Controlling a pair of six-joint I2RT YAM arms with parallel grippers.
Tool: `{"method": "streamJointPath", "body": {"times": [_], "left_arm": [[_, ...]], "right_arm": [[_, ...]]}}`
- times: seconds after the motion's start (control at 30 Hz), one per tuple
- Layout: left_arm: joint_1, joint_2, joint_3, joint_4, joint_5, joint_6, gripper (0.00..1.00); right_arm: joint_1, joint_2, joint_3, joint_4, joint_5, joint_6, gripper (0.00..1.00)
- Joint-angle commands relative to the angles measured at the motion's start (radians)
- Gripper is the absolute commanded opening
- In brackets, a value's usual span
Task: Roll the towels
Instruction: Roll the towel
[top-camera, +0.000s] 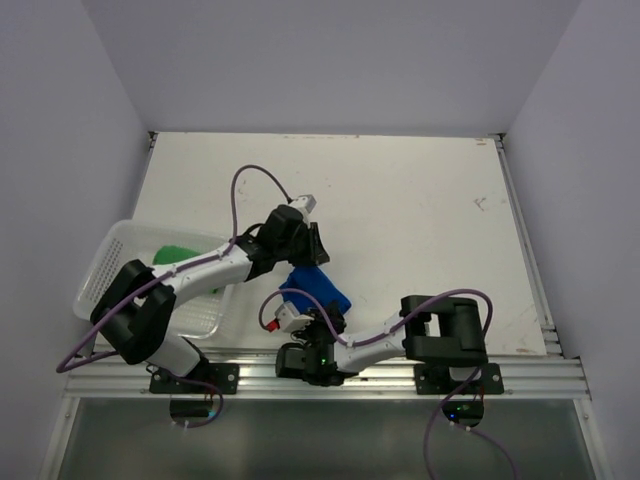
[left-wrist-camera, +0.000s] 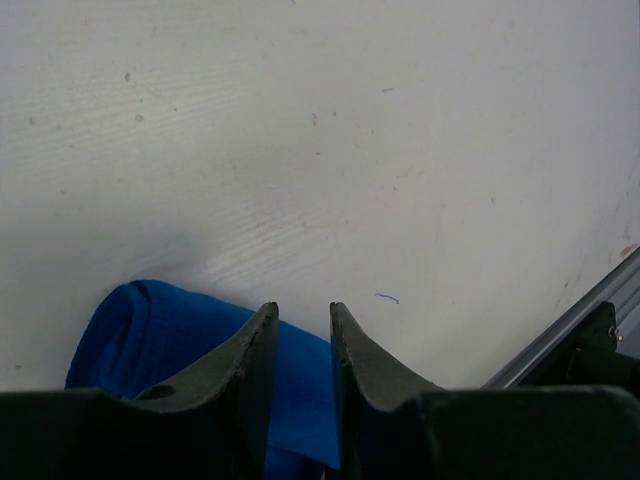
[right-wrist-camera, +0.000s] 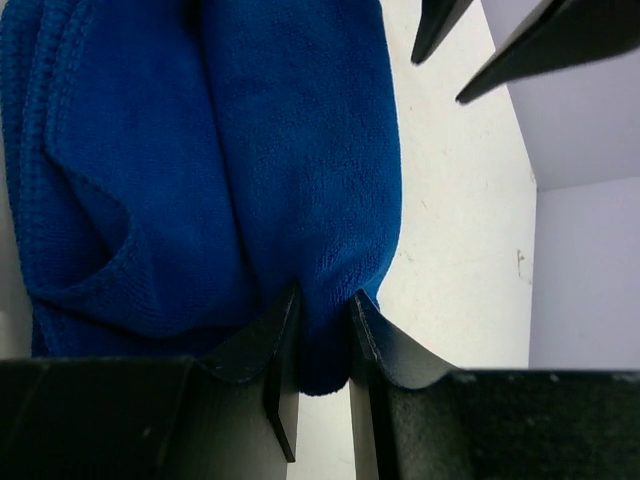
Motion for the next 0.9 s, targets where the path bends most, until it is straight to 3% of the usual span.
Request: {"method": "streamJointPath", "body": {"times": [0.0,0.2,0.4,0.67,0.87], "left_arm": [[-0.035,-0.039,-0.041,0.047,0.001,-0.028,0.31],[-0.050,-0.053,-0.125,0.058,-0.019,-0.040,0.31],[-0.050,-0.044,-0.173,0.058,-0.056,-0.023,0.31],[-0.052,-0.002,-0.193,0.098,-0.079,-0.028,0.30],[-0.050,0.009,-0.200,0.110,-0.076,-0.032,0.30]], "right_arm": [[0.016,0.049,0.046,-0.050,0.012,0.012,0.00],[0.024,0.072,0.069,-0.079,0.001,0.036,0.00],[0.024,0.038,0.065,-0.069,-0.049,0.065,0.10],[0.024,-0.196,-0.064,0.060,-0.115,0.122,0.56],[0.024,-0.368,-0.168,0.119,-0.171,0.169,0.68]]}}
